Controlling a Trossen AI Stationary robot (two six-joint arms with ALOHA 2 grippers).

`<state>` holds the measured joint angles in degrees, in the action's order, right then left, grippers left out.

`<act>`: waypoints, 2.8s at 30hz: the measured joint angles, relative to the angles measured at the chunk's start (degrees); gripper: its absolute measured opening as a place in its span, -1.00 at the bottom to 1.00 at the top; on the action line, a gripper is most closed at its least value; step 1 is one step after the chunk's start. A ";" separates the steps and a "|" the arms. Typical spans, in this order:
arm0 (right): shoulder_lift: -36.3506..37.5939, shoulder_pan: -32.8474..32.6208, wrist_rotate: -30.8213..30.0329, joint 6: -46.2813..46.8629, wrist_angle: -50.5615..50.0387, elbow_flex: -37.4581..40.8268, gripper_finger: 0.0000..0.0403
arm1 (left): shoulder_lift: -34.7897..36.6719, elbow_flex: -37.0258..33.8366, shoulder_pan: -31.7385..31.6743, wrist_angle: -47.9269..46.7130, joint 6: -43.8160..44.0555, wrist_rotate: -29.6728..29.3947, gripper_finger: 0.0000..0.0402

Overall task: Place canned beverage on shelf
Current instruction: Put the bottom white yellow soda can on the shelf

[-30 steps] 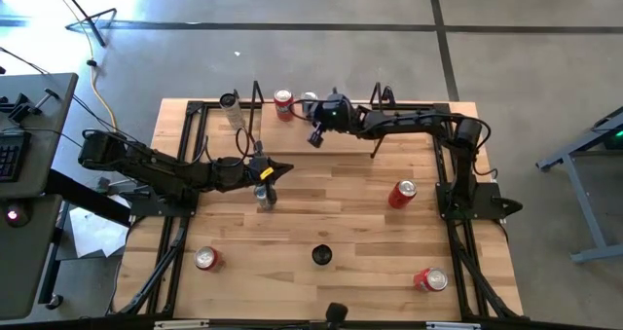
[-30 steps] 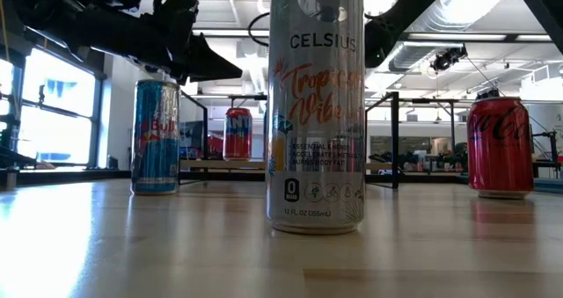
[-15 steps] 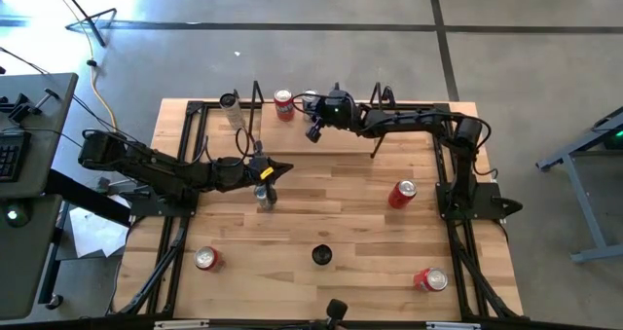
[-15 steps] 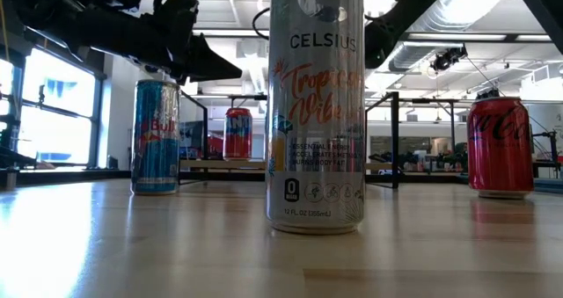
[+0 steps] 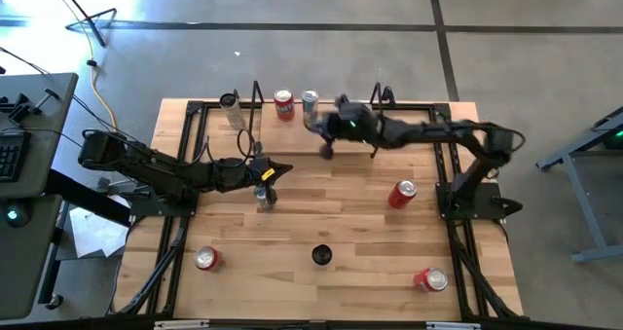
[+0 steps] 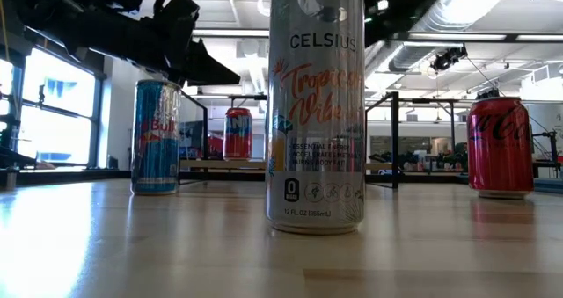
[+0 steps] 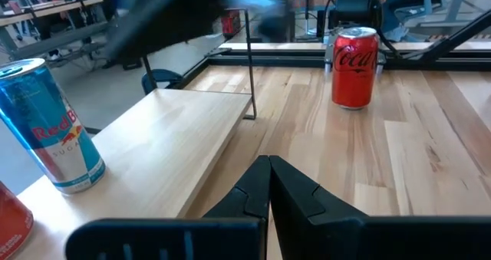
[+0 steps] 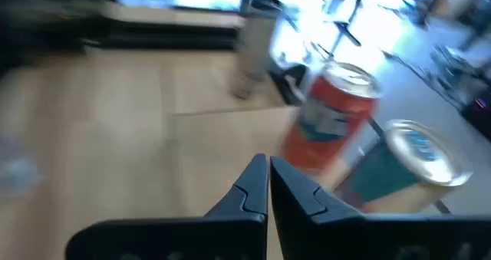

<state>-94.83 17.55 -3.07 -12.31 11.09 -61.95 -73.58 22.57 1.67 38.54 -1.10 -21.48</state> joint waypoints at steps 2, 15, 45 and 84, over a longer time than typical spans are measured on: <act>3.94 -2.41 0.42 1.11 4.88 6.13 -1.00 | 0.00 0.00 0.00 0.05 -0.07 0.01 -1.00; 20.15 -26.50 -5.49 11.51 17.03 28.35 -0.84 | 0.00 0.02 -0.02 0.41 0.01 -0.06 -1.00; -3.84 -47.25 -13.18 16.85 31.95 16.02 0.78 | -0.01 0.02 -0.04 0.27 0.47 -0.19 -1.00; -6.34 -43.66 -12.56 14.08 26.63 14.62 0.18 | -0.02 -0.02 0.00 -0.05 1.50 -0.17 -1.00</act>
<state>-101.17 -26.11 -15.63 1.77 37.72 -47.33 -73.60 22.55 1.67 38.49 0.40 -21.65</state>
